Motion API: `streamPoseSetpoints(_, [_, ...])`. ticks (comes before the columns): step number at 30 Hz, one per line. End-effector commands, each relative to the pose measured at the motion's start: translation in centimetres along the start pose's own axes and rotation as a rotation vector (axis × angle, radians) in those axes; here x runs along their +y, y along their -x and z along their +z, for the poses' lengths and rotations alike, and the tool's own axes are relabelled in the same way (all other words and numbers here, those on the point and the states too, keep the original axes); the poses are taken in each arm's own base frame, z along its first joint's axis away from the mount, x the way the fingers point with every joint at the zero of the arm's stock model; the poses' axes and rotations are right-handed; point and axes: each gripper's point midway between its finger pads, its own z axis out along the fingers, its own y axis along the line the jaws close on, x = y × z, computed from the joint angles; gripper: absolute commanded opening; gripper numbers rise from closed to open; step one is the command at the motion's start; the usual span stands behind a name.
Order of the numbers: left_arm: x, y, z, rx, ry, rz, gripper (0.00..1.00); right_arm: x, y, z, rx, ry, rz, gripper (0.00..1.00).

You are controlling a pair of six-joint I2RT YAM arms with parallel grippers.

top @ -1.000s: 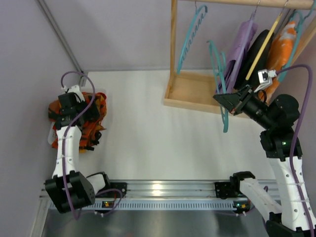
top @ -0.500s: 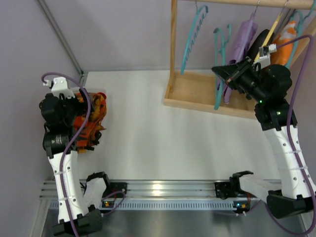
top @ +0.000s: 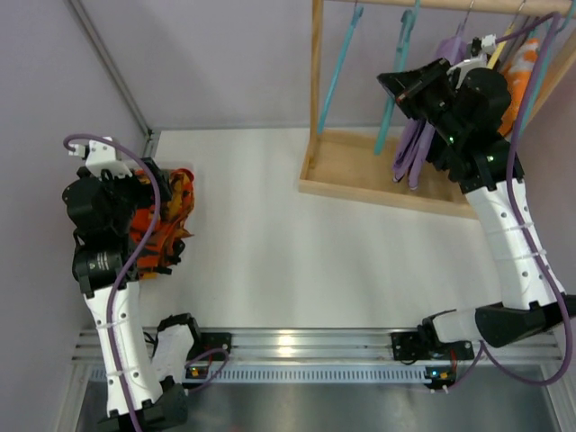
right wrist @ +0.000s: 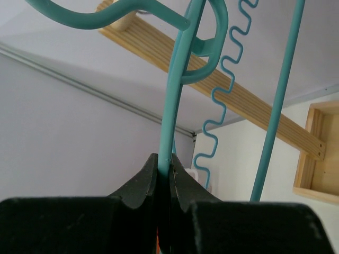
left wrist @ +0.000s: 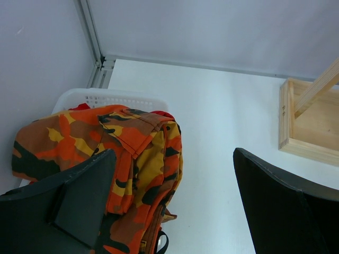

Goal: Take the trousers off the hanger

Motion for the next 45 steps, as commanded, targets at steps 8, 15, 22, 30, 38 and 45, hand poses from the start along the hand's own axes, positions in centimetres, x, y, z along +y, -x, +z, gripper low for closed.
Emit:
streamPoseSetpoints(8, [-1.4,3.0,-2.2,-0.097,-0.043,0.010,0.98,2.4,3.4,4.8,-0.115,0.052,-0.048,0.00])
streamPoseSetpoints(15, [-1.5,3.4,-3.2,-0.125,-0.040,0.035,0.98,1.0,2.4,8.0,-0.089,0.051,-0.042,0.00])
streamPoseSetpoints(22, [-1.7,3.6,-3.5,-0.133,-0.049,0.048,0.98,-1.1,0.5,10.1,-0.035,0.039,-0.047,0.00])
streamPoseSetpoints(30, [-2.8,3.7,-4.0,-0.135,-0.102,0.055,0.98,-0.5,0.9,10.6,-0.022,0.111,-0.101,0.12])
streamPoseSetpoints(38, [-3.3,2.4,-2.0,-0.002,-0.162,0.023,0.98,-1.5,-0.5,8.6,0.024,0.086,-0.126,0.71])
streamPoseSetpoints(45, [-3.6,1.8,0.1,0.056,-0.206,-0.003,0.98,0.2,0.3,5.2,0.012,0.108,-0.190,0.87])
